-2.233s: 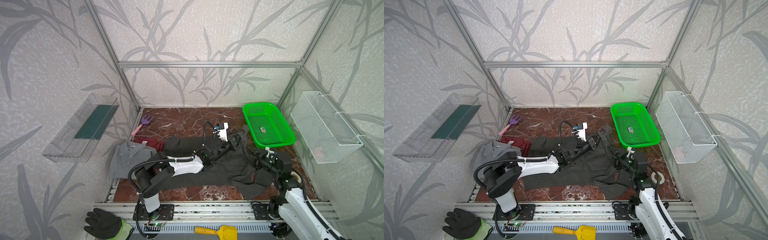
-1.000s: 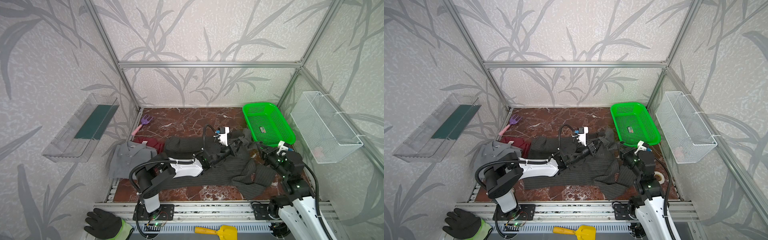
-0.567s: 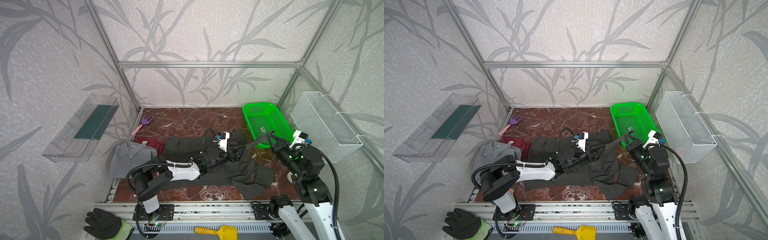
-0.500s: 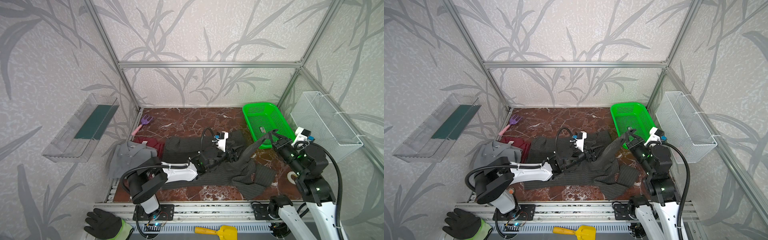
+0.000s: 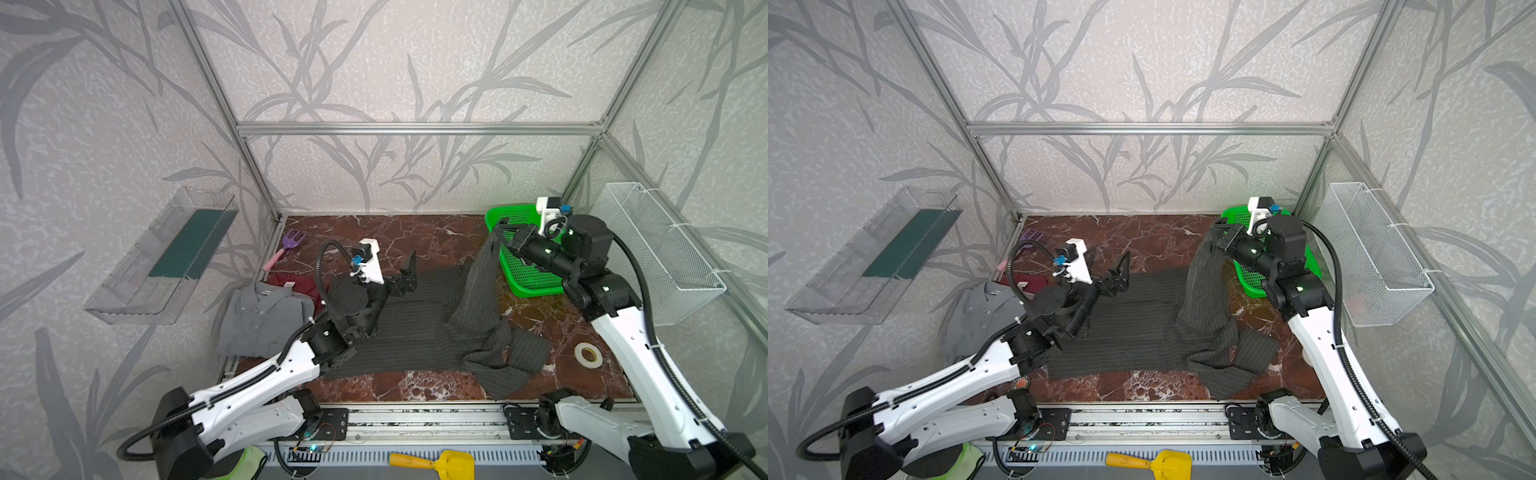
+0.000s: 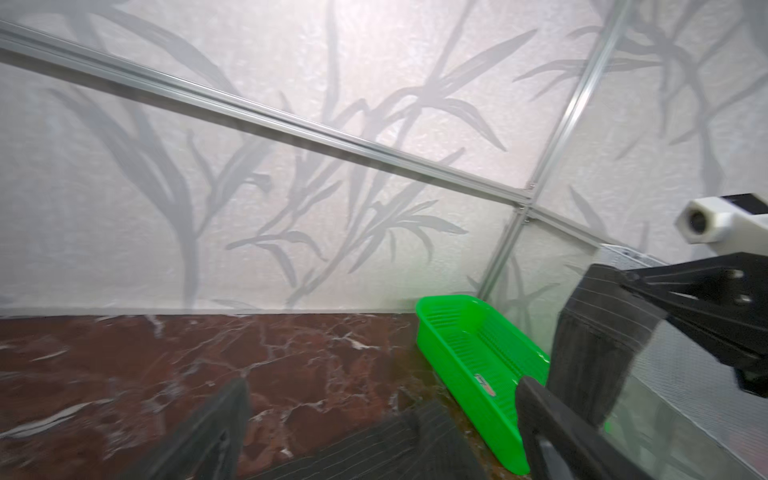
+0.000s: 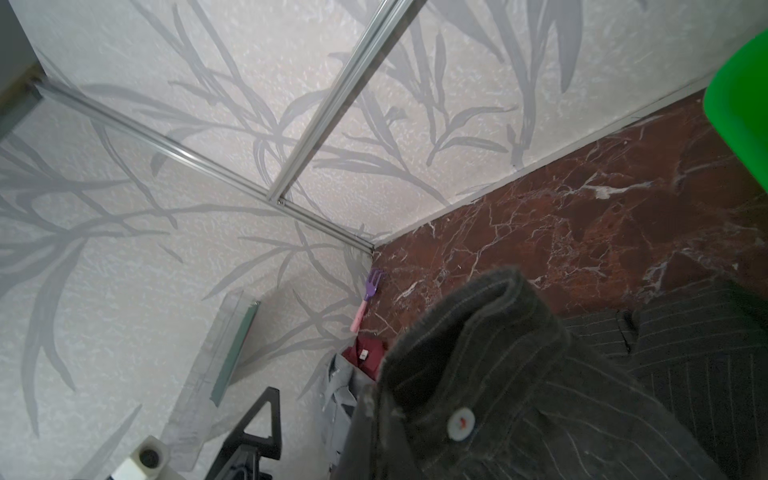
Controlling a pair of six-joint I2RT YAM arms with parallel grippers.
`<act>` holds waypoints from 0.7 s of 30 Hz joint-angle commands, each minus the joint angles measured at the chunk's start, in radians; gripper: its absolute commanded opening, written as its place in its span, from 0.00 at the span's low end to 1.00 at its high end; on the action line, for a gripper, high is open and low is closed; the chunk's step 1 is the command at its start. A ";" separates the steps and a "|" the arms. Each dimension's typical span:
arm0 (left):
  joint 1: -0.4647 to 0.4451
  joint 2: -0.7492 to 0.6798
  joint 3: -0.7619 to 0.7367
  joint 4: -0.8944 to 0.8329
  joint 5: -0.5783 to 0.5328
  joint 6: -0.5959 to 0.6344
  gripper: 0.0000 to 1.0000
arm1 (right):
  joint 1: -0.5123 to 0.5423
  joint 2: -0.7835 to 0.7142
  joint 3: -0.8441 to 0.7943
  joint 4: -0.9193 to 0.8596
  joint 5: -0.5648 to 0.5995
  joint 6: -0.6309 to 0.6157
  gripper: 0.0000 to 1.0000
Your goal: Fold and stack the long sleeve shirts
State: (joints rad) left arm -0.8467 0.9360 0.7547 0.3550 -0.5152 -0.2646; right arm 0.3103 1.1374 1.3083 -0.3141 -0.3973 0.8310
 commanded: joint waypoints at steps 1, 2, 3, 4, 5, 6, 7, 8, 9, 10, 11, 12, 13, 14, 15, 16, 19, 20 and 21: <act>0.088 -0.124 -0.007 -0.287 -0.169 -0.011 0.99 | 0.128 0.105 0.148 -0.073 0.061 -0.182 0.00; 0.127 -0.160 -0.006 -0.347 -0.177 -0.030 0.99 | 0.153 0.153 0.183 -0.074 0.063 -0.185 0.00; 0.158 -0.188 -0.009 -0.381 -0.175 -0.034 0.99 | 0.172 0.187 0.210 -0.075 0.059 -0.186 0.00; 0.191 -0.219 -0.017 -0.413 -0.174 -0.027 0.99 | 0.197 0.240 0.250 -0.073 0.049 -0.221 0.00; 0.215 -0.248 -0.026 -0.443 -0.190 -0.022 0.99 | 0.214 0.280 0.284 -0.073 0.042 -0.235 0.00; 0.235 -0.273 -0.034 -0.464 -0.207 -0.022 0.99 | 0.234 0.325 0.327 -0.090 0.043 -0.249 0.00; 0.256 -0.302 -0.049 -0.483 -0.216 -0.019 0.99 | 0.258 0.373 0.380 -0.113 0.055 -0.269 0.00; 0.272 -0.333 -0.068 -0.486 -0.225 -0.008 0.99 | 0.282 0.421 0.433 -0.135 0.063 -0.305 0.00; 0.281 -0.359 -0.087 -0.487 -0.235 -0.001 0.99 | 0.307 0.471 0.496 -0.171 0.074 -0.342 0.00; 0.291 -0.389 -0.107 -0.483 -0.246 0.007 0.99 | 0.325 0.515 0.547 -0.215 0.086 -0.371 0.00; 0.297 -0.410 -0.126 -0.478 -0.253 0.015 0.99 | 0.345 0.559 0.609 -0.252 0.099 -0.401 0.00; 0.301 -0.428 -0.144 -0.479 -0.261 0.020 0.99 | 0.360 0.613 0.652 -0.286 0.102 -0.425 0.00; 0.306 -0.444 -0.156 -0.485 -0.265 0.021 0.99 | 0.372 0.655 0.702 -0.314 0.107 -0.441 0.00; 0.307 -0.455 -0.163 -0.488 -0.268 0.023 0.99 | 0.383 0.688 0.735 -0.334 0.112 -0.456 0.00; 0.308 -0.465 -0.169 -0.490 -0.272 0.024 0.99 | 0.397 0.725 0.779 -0.359 0.116 -0.477 0.00; 0.308 -0.474 -0.177 -0.488 -0.276 0.030 0.99 | 0.410 0.768 0.831 -0.393 0.125 -0.501 0.00; 0.310 -0.493 -0.194 -0.455 -0.285 0.057 0.99 | 0.454 0.907 1.019 -0.510 0.161 -0.577 0.00; 0.312 -0.494 -0.200 -0.440 -0.290 0.066 0.99 | 0.470 0.960 1.093 -0.559 0.167 -0.605 0.00; 0.312 -0.495 -0.207 -0.429 -0.294 0.072 0.99 | 0.482 1.005 1.161 -0.597 0.172 -0.621 0.00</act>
State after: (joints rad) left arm -0.5392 0.4553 0.5663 -0.1009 -0.7662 -0.2283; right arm 0.7605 2.0609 2.3142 -0.7467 -0.2630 0.3252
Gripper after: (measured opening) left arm 0.992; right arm 0.050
